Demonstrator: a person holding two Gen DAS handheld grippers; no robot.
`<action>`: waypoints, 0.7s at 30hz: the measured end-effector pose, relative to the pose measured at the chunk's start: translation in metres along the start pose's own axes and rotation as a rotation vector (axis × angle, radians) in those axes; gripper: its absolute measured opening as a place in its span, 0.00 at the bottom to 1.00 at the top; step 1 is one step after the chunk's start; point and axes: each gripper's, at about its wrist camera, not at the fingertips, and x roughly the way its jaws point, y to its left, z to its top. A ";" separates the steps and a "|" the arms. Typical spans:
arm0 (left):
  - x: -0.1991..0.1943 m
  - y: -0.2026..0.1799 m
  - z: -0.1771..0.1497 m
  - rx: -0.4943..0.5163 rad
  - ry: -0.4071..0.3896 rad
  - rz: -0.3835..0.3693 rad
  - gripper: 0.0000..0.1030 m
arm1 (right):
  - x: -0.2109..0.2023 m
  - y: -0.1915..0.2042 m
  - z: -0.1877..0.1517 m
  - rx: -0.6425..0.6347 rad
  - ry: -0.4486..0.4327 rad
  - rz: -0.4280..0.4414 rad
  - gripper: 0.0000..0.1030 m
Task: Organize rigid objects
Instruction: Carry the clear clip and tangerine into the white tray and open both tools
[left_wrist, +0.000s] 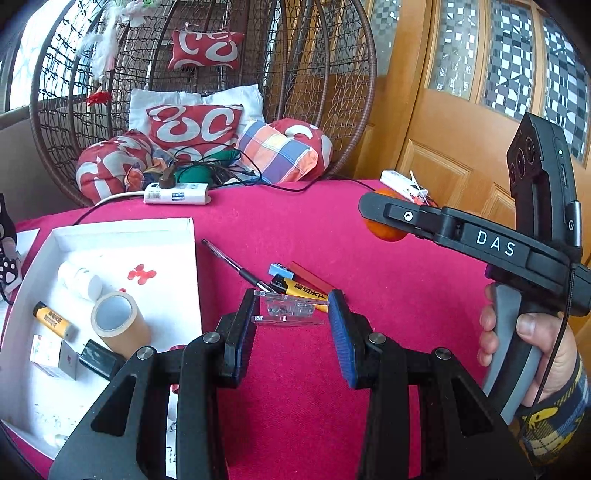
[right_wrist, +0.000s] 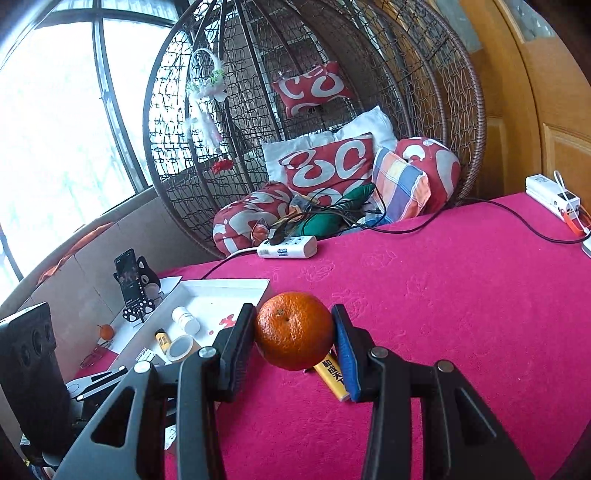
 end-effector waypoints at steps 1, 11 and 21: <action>-0.002 0.002 0.000 -0.004 -0.004 0.003 0.37 | 0.001 0.002 -0.001 -0.002 0.004 0.002 0.40; -0.011 0.017 -0.001 -0.041 -0.025 0.022 0.37 | 0.004 0.018 -0.005 -0.034 0.026 0.019 0.40; -0.018 0.035 -0.004 -0.086 -0.039 0.035 0.37 | 0.012 0.033 -0.009 -0.064 0.049 0.039 0.40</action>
